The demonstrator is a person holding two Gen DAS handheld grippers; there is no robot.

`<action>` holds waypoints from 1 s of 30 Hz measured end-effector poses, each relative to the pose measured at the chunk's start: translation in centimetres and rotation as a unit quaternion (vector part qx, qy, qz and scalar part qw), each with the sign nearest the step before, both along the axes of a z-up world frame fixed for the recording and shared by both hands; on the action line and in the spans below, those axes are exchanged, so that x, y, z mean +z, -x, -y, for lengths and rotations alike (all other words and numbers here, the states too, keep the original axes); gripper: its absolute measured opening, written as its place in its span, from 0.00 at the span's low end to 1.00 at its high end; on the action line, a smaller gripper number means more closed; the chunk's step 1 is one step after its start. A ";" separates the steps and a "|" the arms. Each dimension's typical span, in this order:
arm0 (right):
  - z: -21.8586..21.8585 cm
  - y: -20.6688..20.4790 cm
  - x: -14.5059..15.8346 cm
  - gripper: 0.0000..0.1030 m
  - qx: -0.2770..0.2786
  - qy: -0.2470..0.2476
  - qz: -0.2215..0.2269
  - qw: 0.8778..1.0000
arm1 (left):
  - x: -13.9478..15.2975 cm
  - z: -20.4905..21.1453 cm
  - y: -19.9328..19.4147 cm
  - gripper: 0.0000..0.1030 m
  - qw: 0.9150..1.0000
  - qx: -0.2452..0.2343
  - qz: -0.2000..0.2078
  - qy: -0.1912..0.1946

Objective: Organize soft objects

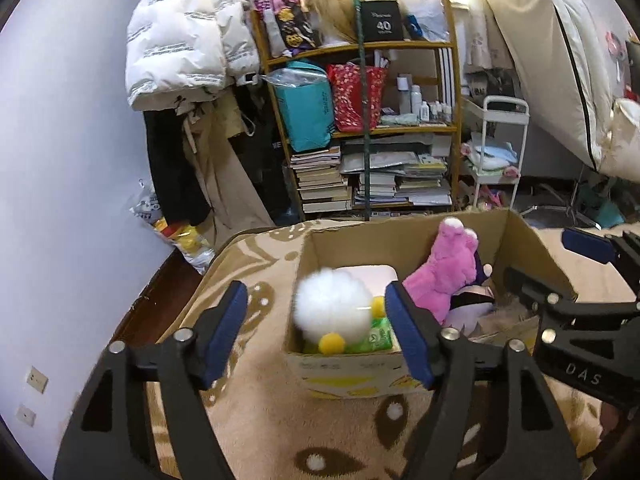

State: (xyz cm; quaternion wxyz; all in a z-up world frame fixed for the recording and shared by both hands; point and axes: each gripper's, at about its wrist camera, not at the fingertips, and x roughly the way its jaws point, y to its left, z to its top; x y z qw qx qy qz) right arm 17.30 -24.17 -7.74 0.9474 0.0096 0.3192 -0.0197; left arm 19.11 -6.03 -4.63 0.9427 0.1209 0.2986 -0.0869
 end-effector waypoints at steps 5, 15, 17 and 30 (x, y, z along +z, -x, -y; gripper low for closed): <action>0.1 1.3 1.2 0.89 -0.005 0.005 0.010 1.000 | 0.9 -1.4 1.2 0.73 1.000 0.011 -0.009 0.018; 0.2 5.8 5.3 1.00 -0.011 0.001 0.040 0.999 | 5.8 -4.1 5.4 0.90 0.998 0.031 0.035 0.039; 0.4 6.9 6.1 1.00 -0.012 -0.005 0.044 0.999 | 6.2 -4.6 6.2 0.96 0.998 0.039 0.041 0.037; 1.1 14.0 9.8 1.00 -0.039 -0.010 0.084 0.996 | 7.9 -7.6 13.3 0.99 0.996 0.046 0.069 0.043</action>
